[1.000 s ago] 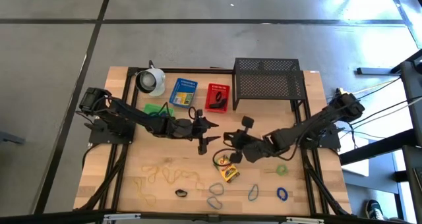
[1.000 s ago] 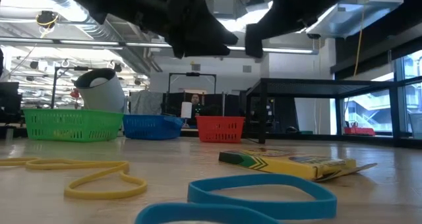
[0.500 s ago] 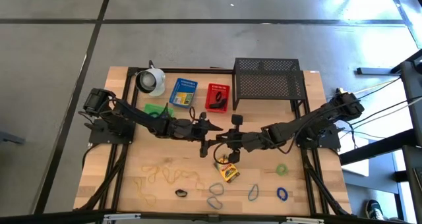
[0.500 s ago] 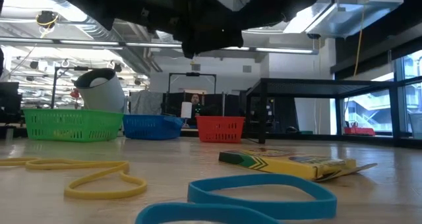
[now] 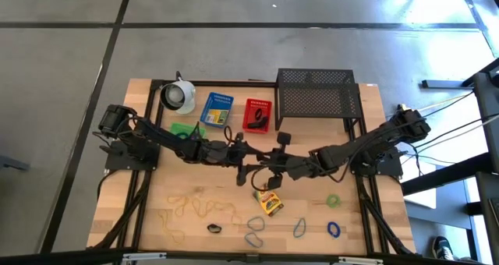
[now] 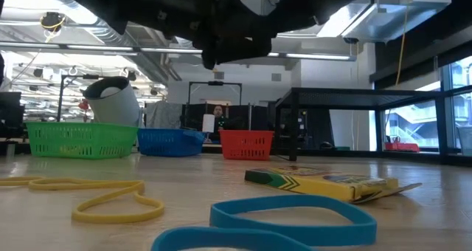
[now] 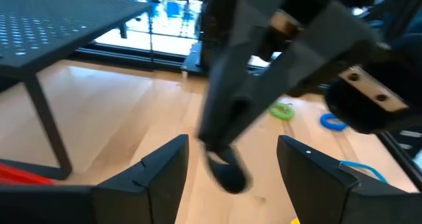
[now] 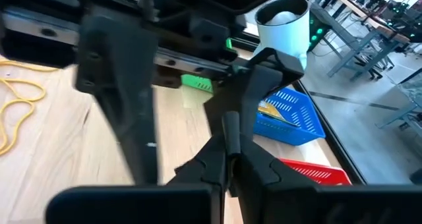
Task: Pick & Place Office Desk Supplies
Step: Put the black rubber band into the red bin, then put the yellow crayon box into the blue bin
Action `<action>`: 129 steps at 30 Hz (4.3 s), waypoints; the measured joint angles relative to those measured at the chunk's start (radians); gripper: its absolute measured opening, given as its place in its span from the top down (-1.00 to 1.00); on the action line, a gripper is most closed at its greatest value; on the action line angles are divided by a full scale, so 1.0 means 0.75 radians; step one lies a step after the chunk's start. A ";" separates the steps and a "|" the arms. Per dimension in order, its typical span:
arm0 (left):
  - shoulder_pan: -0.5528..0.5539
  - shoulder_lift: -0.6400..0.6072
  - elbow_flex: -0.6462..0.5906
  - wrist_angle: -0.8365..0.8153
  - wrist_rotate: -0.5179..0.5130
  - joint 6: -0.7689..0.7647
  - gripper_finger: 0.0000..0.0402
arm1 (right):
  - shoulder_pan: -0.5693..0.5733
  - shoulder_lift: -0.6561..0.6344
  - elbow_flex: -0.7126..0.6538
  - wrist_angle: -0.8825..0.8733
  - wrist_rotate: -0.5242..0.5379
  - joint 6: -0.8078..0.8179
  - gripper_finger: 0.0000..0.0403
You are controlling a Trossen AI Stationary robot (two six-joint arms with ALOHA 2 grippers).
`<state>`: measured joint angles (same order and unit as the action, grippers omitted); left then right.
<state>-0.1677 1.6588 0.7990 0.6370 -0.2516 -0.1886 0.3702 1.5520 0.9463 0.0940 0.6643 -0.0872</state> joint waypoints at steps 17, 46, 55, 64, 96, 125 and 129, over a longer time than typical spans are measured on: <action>0.037 0.000 0.000 -0.016 -0.087 -0.004 0.89 | 0.005 0.000 0.000 0.005 0.010 -0.004 0.90; 0.044 0.000 0.000 -0.037 -0.135 -0.036 0.96 | 0.166 -0.318 0.000 -0.558 0.309 0.522 0.07; 0.105 0.000 0.000 -0.058 -0.302 0.009 0.96 | 0.318 -0.413 0.000 -0.566 0.203 0.569 0.11; 0.364 0.008 0.000 -0.094 -0.200 -0.070 0.96 | 0.308 -0.358 0.000 -0.566 0.207 0.570 0.12; 0.517 0.427 0.387 -0.524 -0.120 -0.058 0.70 | 0.242 -0.311 0.000 -0.579 0.171 0.583 0.12; 0.226 -0.098 0.388 -1.121 0.233 -0.087 0.38 | 0.240 -0.073 0.000 -0.574 -0.607 0.423 0.12; 0.104 -0.101 0.388 -1.129 0.211 -0.090 0.42 | 0.250 0.087 0.000 -0.574 -0.768 0.398 0.12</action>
<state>-0.0900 1.5834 1.0897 -0.2096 -0.0931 -0.2558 0.5574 1.6176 0.9463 -0.3364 0.0886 0.2117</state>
